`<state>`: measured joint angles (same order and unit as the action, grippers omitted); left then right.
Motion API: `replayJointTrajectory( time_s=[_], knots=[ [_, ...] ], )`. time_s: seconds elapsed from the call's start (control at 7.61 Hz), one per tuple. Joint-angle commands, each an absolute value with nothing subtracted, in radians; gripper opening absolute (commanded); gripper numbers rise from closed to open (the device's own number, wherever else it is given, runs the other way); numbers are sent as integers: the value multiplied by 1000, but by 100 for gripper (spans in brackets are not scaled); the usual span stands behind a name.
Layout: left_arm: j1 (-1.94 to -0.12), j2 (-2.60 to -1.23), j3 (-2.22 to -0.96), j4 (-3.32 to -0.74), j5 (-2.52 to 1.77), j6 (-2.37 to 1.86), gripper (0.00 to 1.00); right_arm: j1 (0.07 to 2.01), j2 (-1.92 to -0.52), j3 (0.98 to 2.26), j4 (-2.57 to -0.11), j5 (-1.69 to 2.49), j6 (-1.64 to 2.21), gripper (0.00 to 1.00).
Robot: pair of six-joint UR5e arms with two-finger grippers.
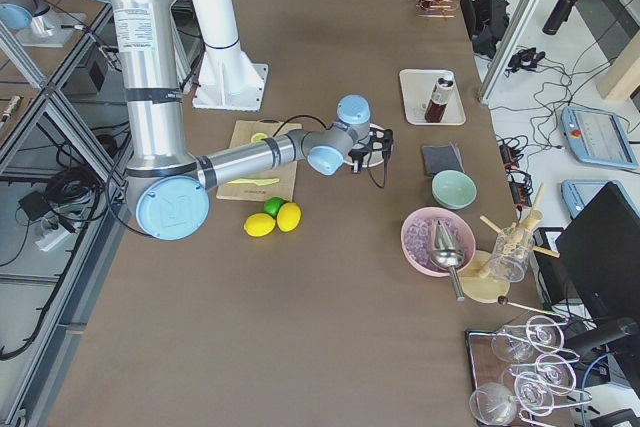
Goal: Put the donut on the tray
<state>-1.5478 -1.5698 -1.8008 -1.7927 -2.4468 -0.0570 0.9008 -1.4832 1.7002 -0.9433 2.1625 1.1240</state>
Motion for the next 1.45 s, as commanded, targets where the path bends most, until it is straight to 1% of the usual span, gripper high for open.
replayJointTrajectory(
  time_s=[0.0, 0.26, 0.39, 0.53, 0.79, 1.05, 1.31],
  knots=[
    [-1542, -1580, -1824, -1793, -2488, -182, 99, 855, -1324, 1710, -950, 2163, 1302, 0],
    [-1478, -1600, -1896, -1793, -2488, -393, 99, 792, -1183, 1715, -1026, 2117, 1414, 0],
    [-1439, -1623, -1931, -1798, -2487, -522, 99, 767, -1133, 1747, -1119, 2094, 1416, 0],
    [-1386, -1646, -1943, -1822, -2485, -634, 99, 721, -1059, 1784, -1235, 2056, 1443, 0],
    [-1309, -1664, -1944, -1917, -2474, -823, 98, 603, -871, 1781, -1427, 1929, 1550, 0],
    [-1243, -1683, -1942, -1974, -2468, -951, 98, 497, -702, 1760, -1605, 1805, 1638, 0],
    [-1162, -1681, -1948, -2054, -2412, -1047, 97, 445, -587, 1665, -1621, 1734, 1710, 0]
  ],
)
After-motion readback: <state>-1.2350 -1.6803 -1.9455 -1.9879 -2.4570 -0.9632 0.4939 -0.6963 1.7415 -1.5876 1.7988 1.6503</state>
